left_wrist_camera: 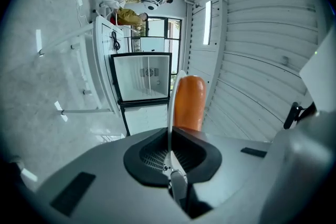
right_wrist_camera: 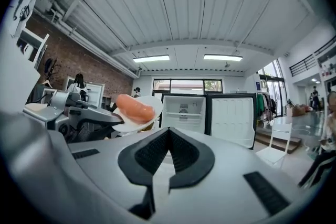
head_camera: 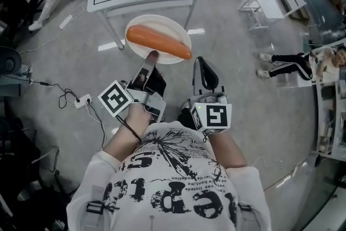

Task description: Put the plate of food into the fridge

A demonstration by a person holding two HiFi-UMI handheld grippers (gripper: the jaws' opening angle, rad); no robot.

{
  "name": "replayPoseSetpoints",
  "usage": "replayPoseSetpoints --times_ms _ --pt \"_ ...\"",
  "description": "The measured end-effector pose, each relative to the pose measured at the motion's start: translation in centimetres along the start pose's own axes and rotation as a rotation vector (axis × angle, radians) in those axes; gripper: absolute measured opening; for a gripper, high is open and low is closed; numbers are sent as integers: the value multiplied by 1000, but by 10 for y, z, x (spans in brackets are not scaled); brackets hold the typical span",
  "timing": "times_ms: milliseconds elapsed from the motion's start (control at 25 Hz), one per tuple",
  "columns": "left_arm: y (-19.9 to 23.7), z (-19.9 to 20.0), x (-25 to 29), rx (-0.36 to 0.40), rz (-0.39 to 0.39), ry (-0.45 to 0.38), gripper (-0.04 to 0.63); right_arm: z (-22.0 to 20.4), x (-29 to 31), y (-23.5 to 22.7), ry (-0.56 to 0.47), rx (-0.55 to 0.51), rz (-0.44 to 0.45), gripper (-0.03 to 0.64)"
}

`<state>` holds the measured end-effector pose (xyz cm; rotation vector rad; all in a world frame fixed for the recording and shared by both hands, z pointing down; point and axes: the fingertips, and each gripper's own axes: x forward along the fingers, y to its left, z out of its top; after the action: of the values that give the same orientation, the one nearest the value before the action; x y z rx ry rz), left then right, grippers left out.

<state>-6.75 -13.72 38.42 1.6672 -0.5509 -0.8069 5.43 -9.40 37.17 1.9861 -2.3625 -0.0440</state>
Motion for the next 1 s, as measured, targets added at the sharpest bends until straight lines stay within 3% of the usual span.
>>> replayPoseSetpoints --times_ms 280,480,600,800,1000 --pt "24 15 51 12 32 -87 21 -9 57 -39 -20 11 87 0" --pt "33 15 107 13 28 -168 21 -9 99 -92 -24 2 148 0" --pt "40 12 144 15 26 -206 21 -8 124 -125 -30 52 194 0" --pt "57 2 192 -9 50 -231 21 -10 153 -164 -28 72 243 0" --pt "62 17 237 26 84 -236 21 -7 190 -189 -20 107 259 0"
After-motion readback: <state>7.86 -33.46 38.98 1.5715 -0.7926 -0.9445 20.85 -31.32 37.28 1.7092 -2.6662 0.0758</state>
